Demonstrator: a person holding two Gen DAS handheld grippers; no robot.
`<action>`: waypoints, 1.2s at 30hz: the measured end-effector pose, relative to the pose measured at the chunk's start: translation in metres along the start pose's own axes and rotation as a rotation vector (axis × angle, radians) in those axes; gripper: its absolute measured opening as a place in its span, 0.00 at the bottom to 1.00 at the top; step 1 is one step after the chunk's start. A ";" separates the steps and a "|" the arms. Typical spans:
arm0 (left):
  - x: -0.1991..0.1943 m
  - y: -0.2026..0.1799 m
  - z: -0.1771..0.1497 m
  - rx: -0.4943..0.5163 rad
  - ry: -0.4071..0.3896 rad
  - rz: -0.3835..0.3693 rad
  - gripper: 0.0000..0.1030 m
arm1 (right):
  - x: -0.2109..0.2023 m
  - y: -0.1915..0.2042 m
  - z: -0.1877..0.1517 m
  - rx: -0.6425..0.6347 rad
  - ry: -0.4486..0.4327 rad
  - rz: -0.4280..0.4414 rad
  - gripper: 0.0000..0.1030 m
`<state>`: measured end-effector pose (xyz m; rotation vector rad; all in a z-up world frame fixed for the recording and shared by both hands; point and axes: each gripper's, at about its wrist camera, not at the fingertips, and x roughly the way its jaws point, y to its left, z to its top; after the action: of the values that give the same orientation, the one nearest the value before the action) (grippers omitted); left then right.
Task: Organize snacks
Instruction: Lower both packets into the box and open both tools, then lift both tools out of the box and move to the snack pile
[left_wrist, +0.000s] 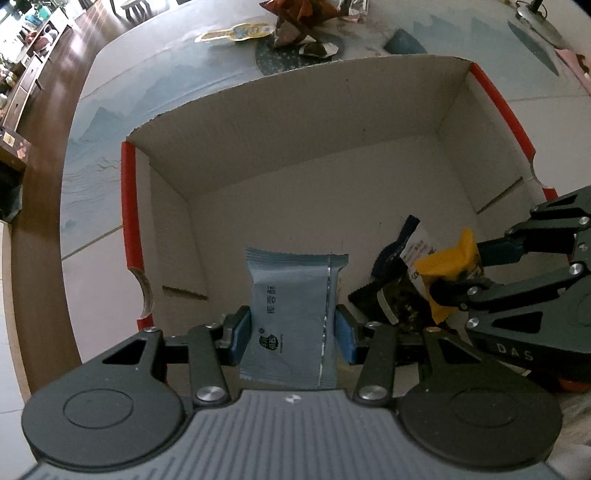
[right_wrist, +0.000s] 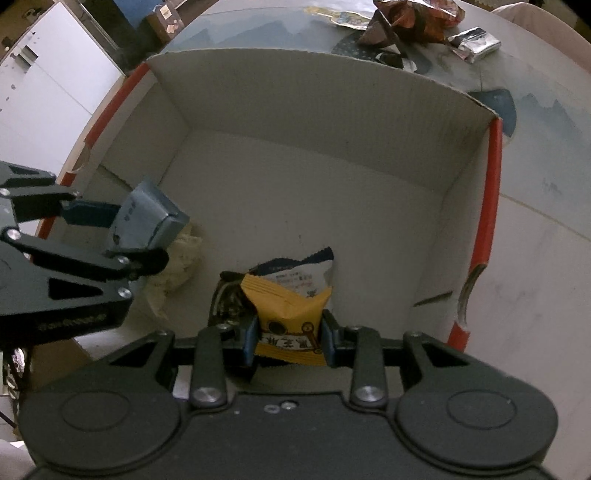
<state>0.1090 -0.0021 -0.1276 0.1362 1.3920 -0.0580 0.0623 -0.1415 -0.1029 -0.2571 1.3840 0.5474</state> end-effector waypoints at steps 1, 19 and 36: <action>0.000 0.000 0.000 0.000 -0.001 0.000 0.46 | 0.001 0.000 0.001 -0.002 -0.001 -0.004 0.32; -0.016 0.003 -0.009 -0.014 -0.060 -0.021 0.53 | -0.009 -0.002 0.001 0.005 -0.013 0.033 0.37; -0.077 0.011 -0.004 -0.033 -0.197 -0.044 0.55 | -0.078 -0.002 0.003 0.011 -0.177 0.075 0.48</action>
<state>0.0931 0.0067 -0.0519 0.0697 1.1984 -0.0828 0.0593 -0.1587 -0.0265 -0.1444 1.2286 0.6103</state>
